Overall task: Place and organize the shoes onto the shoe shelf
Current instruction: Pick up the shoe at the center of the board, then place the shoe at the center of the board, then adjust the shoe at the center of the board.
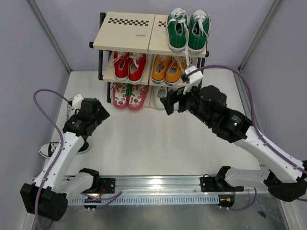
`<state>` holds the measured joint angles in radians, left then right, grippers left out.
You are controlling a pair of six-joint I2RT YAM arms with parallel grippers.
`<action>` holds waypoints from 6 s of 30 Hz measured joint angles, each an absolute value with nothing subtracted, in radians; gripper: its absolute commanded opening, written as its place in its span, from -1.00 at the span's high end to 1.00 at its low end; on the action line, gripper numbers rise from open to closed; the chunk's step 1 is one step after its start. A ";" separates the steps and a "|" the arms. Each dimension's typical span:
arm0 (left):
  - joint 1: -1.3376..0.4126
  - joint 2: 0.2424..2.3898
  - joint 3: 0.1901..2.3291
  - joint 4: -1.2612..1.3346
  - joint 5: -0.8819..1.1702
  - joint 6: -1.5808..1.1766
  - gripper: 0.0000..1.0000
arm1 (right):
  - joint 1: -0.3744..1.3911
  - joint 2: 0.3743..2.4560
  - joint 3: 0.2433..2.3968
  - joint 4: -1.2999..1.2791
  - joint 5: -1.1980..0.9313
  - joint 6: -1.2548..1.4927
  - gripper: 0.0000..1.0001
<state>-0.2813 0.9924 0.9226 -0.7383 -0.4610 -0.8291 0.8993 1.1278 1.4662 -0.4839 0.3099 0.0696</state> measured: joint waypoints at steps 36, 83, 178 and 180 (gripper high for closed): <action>0.147 1.171 0.951 -0.879 -0.511 -1.002 -0.44 | 0.899 0.990 0.736 -0.159 0.146 0.340 -0.87; 0.297 1.703 1.137 -0.607 -0.067 -0.335 1.00 | 0.899 1.179 0.881 -0.245 0.226 0.331 -0.86; -0.098 0.849 0.793 -0.981 -0.398 -0.885 -0.76 | 1.113 2.135 1.648 -0.269 0.061 0.318 0.21; -0.098 0.859 0.788 -0.968 -0.371 -0.875 -0.74 | 1.113 2.135 1.648 -0.269 0.061 0.324 0.19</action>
